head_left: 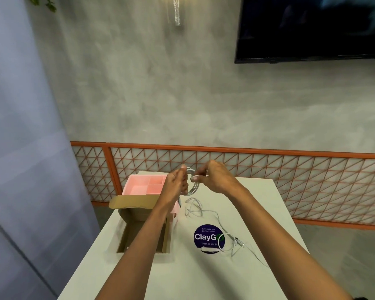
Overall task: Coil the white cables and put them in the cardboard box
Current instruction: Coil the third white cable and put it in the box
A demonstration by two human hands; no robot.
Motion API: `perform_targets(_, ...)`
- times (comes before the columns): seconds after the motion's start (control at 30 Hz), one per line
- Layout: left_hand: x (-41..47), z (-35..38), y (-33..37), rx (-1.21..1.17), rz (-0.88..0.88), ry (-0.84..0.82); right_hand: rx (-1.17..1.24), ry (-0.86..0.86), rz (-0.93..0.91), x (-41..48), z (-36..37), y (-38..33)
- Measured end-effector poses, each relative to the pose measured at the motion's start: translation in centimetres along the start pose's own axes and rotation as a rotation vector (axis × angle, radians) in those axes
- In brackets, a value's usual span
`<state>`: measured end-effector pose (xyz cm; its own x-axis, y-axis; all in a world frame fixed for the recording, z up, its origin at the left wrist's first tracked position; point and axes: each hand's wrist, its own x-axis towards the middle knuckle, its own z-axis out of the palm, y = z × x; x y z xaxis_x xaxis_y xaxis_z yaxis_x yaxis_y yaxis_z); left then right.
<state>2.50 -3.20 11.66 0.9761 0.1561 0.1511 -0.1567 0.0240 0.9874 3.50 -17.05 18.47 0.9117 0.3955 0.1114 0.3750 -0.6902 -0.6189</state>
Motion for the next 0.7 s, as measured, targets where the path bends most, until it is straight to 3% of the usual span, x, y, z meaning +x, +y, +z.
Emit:
perform_targets(0.17,-0.4,-0.3,-0.7,0.078,0.006,-0.005,0.297,0.020,-0.052,0.2,-0.8,0.1)
perform_targets(0.33,-0.3,-1.0,0.0,0.052,0.028,-0.027,0.564,0.044,0.025,0.6,-2.0,1.2)
perform_targets(0.7,-0.2,-0.3,0.7,0.064,0.151,-0.011,0.743,-0.012,0.144,1.2,-2.0,2.9)
